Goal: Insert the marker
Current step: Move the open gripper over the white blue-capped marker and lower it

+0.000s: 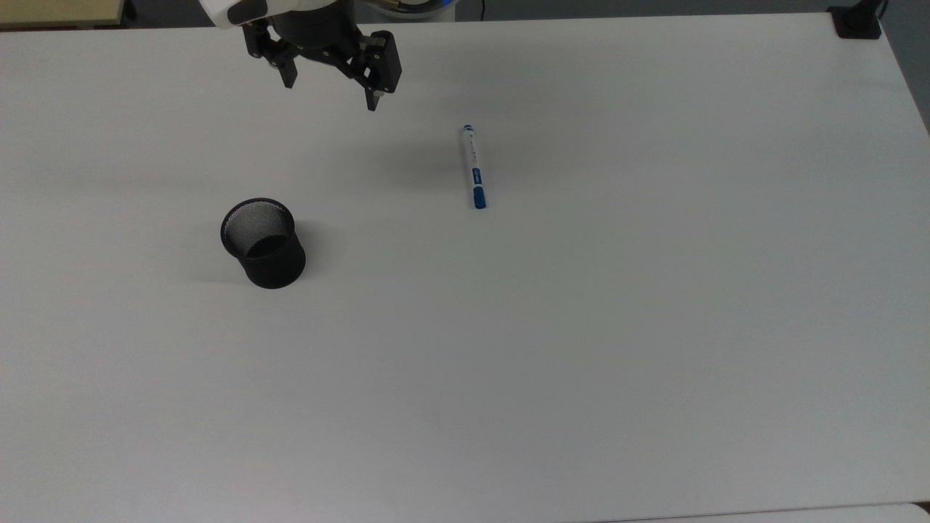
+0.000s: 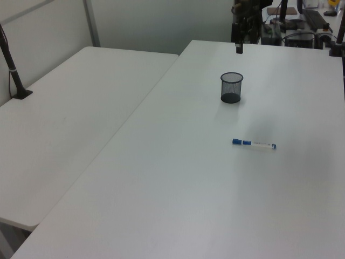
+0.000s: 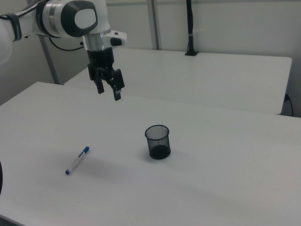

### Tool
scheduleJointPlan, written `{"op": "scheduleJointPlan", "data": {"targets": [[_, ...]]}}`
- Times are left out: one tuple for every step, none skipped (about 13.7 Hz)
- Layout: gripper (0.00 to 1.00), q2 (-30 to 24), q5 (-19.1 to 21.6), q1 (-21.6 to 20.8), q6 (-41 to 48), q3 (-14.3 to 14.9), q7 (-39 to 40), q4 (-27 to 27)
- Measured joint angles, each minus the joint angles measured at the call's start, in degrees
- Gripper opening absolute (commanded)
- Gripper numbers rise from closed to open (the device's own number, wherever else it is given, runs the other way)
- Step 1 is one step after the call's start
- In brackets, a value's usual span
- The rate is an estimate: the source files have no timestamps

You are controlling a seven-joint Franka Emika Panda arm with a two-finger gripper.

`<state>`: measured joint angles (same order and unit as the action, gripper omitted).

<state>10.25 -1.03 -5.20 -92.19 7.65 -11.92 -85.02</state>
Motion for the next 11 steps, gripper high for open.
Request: {"op": "scheduleJointPlan", "data": {"targets": [[1.00,0.00,0.00,-0.01,0.00,-0.02,0.00,-0.02],[1.00,0.01,0.00,-0.01,0.00,-0.02,0.04,-0.07],[1.00,0.01,0.00,-0.01,0.00,-0.02,0.07,-0.15],[1.00,0.01,0.00,-0.01,0.00,-0.02,0.13,-0.17],[1.00,0.01,0.00,-0.01,0.00,-0.02,0.14,-0.19],[1.00,0.01,0.00,-0.01,0.00,-0.02,0.15,-0.22],[1.00,0.01,0.00,-0.01,0.00,-0.03,0.17,-0.28],[1.00,0.01,0.00,-0.02,0.00,-0.08,0.18,-0.37],[1.00,0.02,0.00,-0.13,0.00,-0.20,0.22,-0.58],[1.00,0.23,0.00,-0.33,0.00,-0.50,0.74,-1.16],[1.00,1.05,0.00,-0.80,0.00,-1.04,2.26,-1.96]]}}
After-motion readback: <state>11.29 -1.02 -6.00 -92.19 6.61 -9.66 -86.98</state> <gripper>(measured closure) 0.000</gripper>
